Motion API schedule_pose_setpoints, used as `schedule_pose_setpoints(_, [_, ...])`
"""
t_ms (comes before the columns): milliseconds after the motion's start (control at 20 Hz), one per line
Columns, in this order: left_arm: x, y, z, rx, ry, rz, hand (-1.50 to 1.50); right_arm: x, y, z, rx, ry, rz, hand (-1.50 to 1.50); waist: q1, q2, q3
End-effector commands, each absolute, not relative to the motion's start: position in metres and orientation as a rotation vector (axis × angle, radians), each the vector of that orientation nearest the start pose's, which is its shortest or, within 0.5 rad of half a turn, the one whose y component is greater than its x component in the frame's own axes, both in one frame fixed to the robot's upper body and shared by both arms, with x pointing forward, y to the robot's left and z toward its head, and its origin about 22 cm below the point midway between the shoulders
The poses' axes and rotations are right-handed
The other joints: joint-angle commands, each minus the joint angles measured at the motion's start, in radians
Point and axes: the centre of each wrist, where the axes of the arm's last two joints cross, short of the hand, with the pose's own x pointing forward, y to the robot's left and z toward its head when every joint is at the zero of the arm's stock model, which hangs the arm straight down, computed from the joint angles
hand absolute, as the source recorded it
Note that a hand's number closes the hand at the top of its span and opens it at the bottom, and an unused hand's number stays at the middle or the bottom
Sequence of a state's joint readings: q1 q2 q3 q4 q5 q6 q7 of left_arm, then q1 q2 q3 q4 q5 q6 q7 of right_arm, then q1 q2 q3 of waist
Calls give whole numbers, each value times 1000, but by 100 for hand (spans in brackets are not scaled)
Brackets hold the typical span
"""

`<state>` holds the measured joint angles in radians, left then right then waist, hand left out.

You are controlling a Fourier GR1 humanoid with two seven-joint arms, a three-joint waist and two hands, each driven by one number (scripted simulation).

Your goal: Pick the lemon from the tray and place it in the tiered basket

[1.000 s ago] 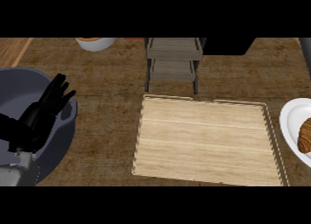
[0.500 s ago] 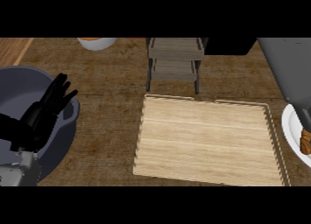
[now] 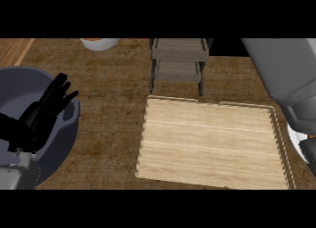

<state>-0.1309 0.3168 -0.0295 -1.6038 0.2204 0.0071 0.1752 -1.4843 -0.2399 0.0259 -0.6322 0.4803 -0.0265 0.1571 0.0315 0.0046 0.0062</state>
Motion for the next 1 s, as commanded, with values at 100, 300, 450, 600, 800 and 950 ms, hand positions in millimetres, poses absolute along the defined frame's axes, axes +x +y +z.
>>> schedule_pose_setpoints(100, [267, 282, 32, 61, -1425, -108, 0, 452, -80, 318, -577, -1925, 721, -150, -5, 4, -7])
schedule_pose_setpoints(300, [269, 277, 52, 47, -1440, -136, 0, 453, -72, 330, -457, -1896, 556, -150, 10, 6, -7])
schedule_pose_setpoints(450, [269, 286, 46, 57, -1432, -105, 0, 457, -105, 350, -361, -1895, 418, -150, 5, 8, -7])
schedule_pose_setpoints(600, [268, 282, 43, 50, -1427, -128, 0, 463, -117, 332, -254, -1895, 274, -150, -4, 7, -6])
schedule_pose_setpoints(800, [271, 280, 41, 66, -1440, -105, 0, 461, -154, 363, -154, -1909, 80, -150, -15, 6, -6])
schedule_pose_setpoints(950, [263, 296, 44, 51, -1441, -105, 0, 468, -185, 350, -207, -1909, -11, -150, 0, 8, -6])
